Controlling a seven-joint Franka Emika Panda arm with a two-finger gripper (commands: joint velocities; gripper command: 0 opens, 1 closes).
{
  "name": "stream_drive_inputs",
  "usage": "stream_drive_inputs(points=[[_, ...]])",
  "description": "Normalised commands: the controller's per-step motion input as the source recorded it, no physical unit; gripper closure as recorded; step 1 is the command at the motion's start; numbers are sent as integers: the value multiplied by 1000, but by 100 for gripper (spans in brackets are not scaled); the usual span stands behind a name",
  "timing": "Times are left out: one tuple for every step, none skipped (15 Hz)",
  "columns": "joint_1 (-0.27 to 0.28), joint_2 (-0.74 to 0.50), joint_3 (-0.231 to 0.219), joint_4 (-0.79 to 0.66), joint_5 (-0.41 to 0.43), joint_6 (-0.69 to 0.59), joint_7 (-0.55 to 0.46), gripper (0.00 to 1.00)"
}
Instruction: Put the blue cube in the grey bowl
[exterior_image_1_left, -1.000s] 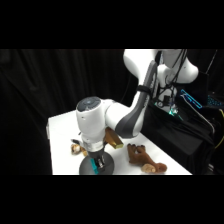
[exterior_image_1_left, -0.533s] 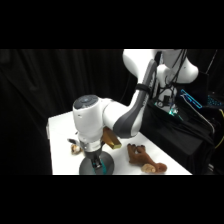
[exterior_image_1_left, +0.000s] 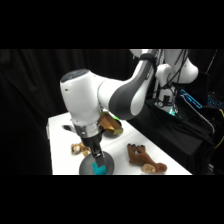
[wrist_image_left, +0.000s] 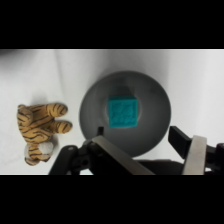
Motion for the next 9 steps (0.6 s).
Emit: stream_drive_inputs(points=[[-103, -432, 125, -231, 168, -337, -222, 0], [-106, -425, 123, -238, 171, -322, -230, 0], [-98, -427, 108, -259, 148, -282, -213, 0], [-97, -411, 101, -264, 140, -238, -208, 0], [-104, -427, 102, -297, 147, -202, -223, 0], [-100, -424, 92, -312, 136, -164, -208, 0], [-115, -411, 102, -306, 165, -156, -251, 0], [-98, -388, 83, -291, 140, -155, -186, 0], [-111, -381, 92, -296, 171, -117, -222, 0]])
